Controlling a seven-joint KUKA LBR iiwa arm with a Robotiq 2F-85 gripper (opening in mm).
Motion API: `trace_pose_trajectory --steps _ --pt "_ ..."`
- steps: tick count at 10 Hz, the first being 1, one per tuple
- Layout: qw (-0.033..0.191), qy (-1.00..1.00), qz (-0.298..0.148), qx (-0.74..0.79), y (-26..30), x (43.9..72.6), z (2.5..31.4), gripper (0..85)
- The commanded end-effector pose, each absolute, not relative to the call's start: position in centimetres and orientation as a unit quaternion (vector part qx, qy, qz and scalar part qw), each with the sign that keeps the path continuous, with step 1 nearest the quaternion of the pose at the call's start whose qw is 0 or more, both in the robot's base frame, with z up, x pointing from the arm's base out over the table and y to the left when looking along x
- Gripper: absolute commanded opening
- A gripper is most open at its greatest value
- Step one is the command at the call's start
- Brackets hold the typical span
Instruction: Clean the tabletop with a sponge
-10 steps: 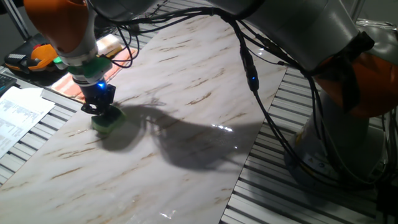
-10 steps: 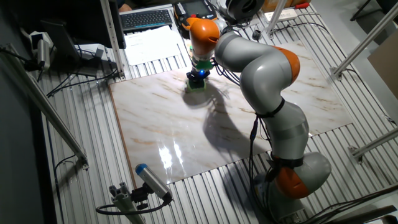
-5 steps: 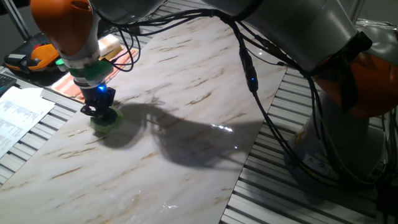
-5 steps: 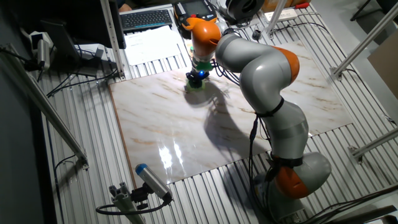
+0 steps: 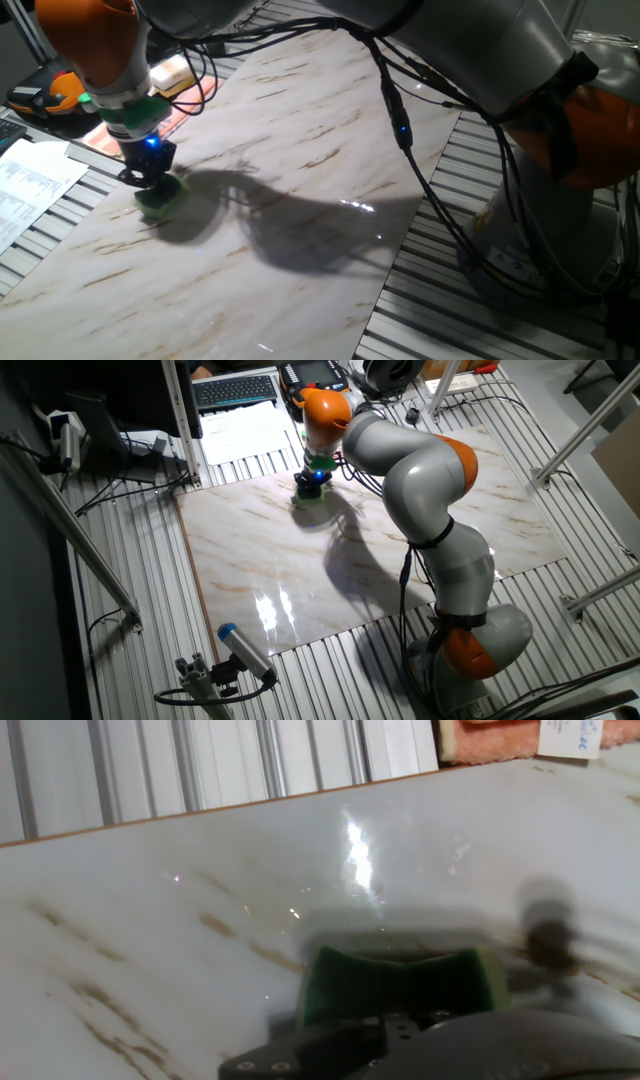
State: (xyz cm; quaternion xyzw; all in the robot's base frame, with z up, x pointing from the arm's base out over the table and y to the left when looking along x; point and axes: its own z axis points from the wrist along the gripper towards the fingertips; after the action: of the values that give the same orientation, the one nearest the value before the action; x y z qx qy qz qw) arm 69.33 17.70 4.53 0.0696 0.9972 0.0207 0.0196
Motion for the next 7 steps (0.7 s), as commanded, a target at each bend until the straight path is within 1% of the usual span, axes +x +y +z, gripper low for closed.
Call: trace_pose_trajectory --steps 1,2,4,7 --pt "0.021 0.997 0.020 0.071 18.0 69.5 4.8 0.0" --pt "0.023 0.997 0.020 0.073 18.7 69.8 5.1 0.0" --pt "0.018 0.996 0.018 0.082 20.0 70.5 5.6 0.0" --pt "0.023 0.995 0.017 0.094 21.7 71.4 5.5 0.0"
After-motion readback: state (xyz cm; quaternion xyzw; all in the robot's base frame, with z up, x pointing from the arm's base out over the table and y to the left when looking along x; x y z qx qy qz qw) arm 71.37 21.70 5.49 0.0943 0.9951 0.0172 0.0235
